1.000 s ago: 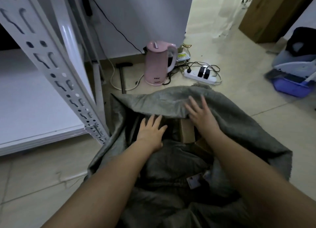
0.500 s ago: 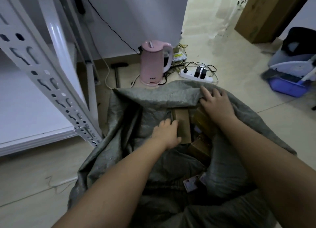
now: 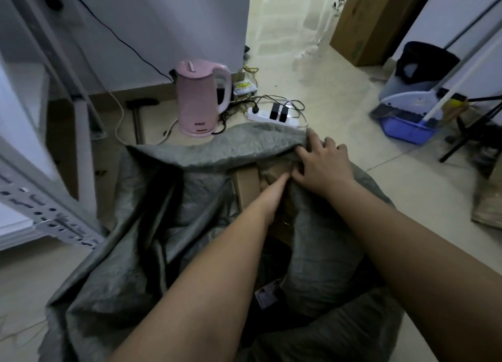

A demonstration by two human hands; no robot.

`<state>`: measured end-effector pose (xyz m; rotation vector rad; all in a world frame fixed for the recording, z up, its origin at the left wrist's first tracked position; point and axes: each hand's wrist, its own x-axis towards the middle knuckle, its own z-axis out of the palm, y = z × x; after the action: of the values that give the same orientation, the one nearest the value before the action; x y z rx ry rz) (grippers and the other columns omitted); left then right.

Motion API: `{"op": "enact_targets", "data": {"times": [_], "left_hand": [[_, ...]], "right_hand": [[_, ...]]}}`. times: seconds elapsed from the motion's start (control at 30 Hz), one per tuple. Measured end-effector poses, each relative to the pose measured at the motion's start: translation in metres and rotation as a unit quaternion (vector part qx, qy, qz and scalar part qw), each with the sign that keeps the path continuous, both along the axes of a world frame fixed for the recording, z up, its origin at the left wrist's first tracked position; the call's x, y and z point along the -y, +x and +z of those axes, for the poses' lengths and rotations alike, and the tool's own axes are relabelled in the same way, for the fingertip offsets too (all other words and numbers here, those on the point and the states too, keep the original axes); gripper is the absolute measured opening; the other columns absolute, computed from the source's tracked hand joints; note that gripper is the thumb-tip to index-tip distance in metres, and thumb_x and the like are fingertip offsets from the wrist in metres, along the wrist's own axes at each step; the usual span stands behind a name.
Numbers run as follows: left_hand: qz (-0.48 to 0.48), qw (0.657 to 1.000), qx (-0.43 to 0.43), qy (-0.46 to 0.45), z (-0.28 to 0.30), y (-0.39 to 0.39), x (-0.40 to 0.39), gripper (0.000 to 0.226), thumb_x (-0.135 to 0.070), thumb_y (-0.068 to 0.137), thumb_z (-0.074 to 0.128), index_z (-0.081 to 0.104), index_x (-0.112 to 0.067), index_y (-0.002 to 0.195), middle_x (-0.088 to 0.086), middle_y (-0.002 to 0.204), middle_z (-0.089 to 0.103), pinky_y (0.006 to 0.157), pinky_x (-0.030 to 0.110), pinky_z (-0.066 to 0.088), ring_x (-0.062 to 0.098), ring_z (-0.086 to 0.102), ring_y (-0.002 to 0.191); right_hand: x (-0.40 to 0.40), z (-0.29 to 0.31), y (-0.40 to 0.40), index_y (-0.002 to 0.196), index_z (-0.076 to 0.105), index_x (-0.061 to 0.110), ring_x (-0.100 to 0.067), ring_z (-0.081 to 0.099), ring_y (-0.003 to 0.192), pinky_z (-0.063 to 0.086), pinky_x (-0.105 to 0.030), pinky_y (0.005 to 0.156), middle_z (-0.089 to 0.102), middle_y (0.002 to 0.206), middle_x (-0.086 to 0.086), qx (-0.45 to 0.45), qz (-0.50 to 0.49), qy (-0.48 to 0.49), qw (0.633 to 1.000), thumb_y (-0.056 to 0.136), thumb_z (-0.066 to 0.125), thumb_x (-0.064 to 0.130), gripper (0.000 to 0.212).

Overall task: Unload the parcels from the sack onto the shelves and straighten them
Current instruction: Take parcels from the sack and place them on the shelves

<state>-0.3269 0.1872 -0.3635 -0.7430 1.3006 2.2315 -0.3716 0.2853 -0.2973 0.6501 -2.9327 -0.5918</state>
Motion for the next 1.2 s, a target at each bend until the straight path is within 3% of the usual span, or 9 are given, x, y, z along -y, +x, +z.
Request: {"op": "enact_targets", "data": {"times": [0.1, 0.3, 0.43, 0.67, 0.8, 0.9, 1.0, 1.1, 1.2], "left_hand": [[0.043, 0.999, 0.027, 0.005, 0.002, -0.004, -0.008, 0.071, -0.055, 0.072, 0.073, 0.05, -0.018, 0.128, 0.016, 0.112, 0.067, 0.085, 0.046, 0.055, 0.03, 0.068, 0.094], [0.102, 0.992, 0.071, -0.008, -0.004, 0.001, -0.023, 0.064, -0.053, 0.076, 0.071, 0.036, -0.024, 0.122, 0.012, 0.075, 0.069, 0.049, 0.029, 0.055, 0.022, 0.07, 0.064], [0.155, 0.98, 0.071, -0.103, -0.021, 0.008, -0.007, 0.118, -0.065, 0.061, 0.073, 0.007, -0.027, 0.15, 0.012, 0.143, 0.042, 0.101, 0.05, 0.044, 0.035, 0.049, 0.122], [0.185, 0.969, 0.035, -0.162, -0.019, 0.023, 0.054, 0.115, -0.069, 0.053, 0.068, 0.021, -0.02, 0.147, 0.012, 0.143, 0.042, 0.103, 0.049, 0.042, 0.033, 0.048, 0.125], [0.212, 0.953, 0.05, -0.209, -0.025, 0.036, 0.08, 0.103, -0.061, 0.067, 0.071, 0.02, -0.014, 0.143, 0.012, 0.139, 0.044, 0.104, 0.044, 0.041, 0.028, 0.049, 0.121], [0.246, 0.949, 0.064, -0.189, -0.03, 0.051, 0.094, 0.106, -0.055, 0.066, 0.077, 0.016, -0.01, 0.141, 0.014, 0.133, 0.046, 0.099, 0.04, 0.044, 0.026, 0.052, 0.111], [0.251, 0.948, 0.09, -0.175, -0.034, 0.065, 0.108, 0.112, -0.059, 0.062, 0.078, 0.015, -0.012, 0.142, 0.015, 0.133, 0.048, 0.099, 0.043, 0.044, 0.029, 0.054, 0.112], [0.209, 0.963, 0.094, -0.145, -0.032, 0.079, 0.124, 0.114, -0.063, 0.063, 0.074, 0.02, -0.01, 0.148, 0.014, 0.133, 0.052, 0.098, 0.044, 0.047, 0.031, 0.057, 0.113], [0.134, 0.982, 0.059, -0.118, -0.021, 0.097, 0.142, 0.084, -0.065, 0.067, 0.069, 0.053, -0.015, 0.132, 0.01, 0.112, 0.07, 0.074, 0.032, 0.056, 0.026, 0.07, 0.093]], "right_hand": [[-0.012, -0.001, 0.005, 0.134, 0.036, 0.026, -0.039, 0.047, 0.116, 0.038, -0.042, 0.085, 0.019, 0.153, -0.013, 0.013, -0.051, -0.011, 0.999, 0.083, 0.048, 0.06, 0.063], [-0.018, -0.006, 0.012, 0.141, 0.029, 0.022, -0.033, 0.047, 0.114, 0.036, -0.037, 0.066, 0.035, 0.138, -0.011, 0.036, 0.024, -0.005, 0.999, 0.094, 0.05, 0.029, 0.051], [-0.038, 0.005, 0.007, 0.141, 0.031, 0.021, -0.033, 0.042, 0.121, 0.038, -0.038, 0.074, 0.031, 0.145, -0.011, -0.018, 0.05, 0.077, 0.996, 0.098, 0.041, 0.024, 0.045], [-0.09, 0.009, 0.005, 0.146, 0.025, 0.027, -0.027, 0.025, 0.138, 0.03, -0.037, 0.101, 0.006, 0.159, -0.012, 0.005, 0.002, 0.197, 0.98, 0.101, 0.031, 0.029, 0.045], [-0.071, 0.002, 0.013, 0.141, 0.038, 0.027, -0.026, 0.007, 0.148, 0.015, -0.043, 0.114, 0.002, 0.162, -0.009, 0.114, -0.046, -0.005, 0.992, 0.091, 0.053, 0.033, 0.053], [-0.041, 0.002, 0.023, 0.112, 0.063, 0.023, -0.023, 0.03, 0.14, 0.017, -0.039, 0.11, 0.031, 0.154, -0.006, 0.086, 0.02, -0.163, 0.983, 0.084, 0.059, 0.031, 0.029], [-0.008, -0.002, 0.037, 0.093, 0.066, 0.015, -0.027, 0.055, 0.11, 0.035, -0.038, 0.093, 0.06, 0.121, -0.006, 0.023, 0.097, -0.239, 0.966, 0.085, 0.059, 0.025, 0.015], [0.028, -0.014, 0.047, 0.105, 0.064, 0.016, -0.026, 0.059, 0.097, 0.043, -0.034, 0.078, 0.064, 0.105, -0.004, 0.08, 0.092, -0.297, 0.947, 0.092, 0.054, 0.029, 0.021], [0.061, -0.028, 0.055, 0.136, 0.046, 0.016, -0.027, 0.048, 0.124, 0.04, -0.038, 0.1, 0.05, 0.136, -0.008, 0.252, -0.034, -0.335, 0.907, 0.096, 0.046, 0.046, 0.05]]}}
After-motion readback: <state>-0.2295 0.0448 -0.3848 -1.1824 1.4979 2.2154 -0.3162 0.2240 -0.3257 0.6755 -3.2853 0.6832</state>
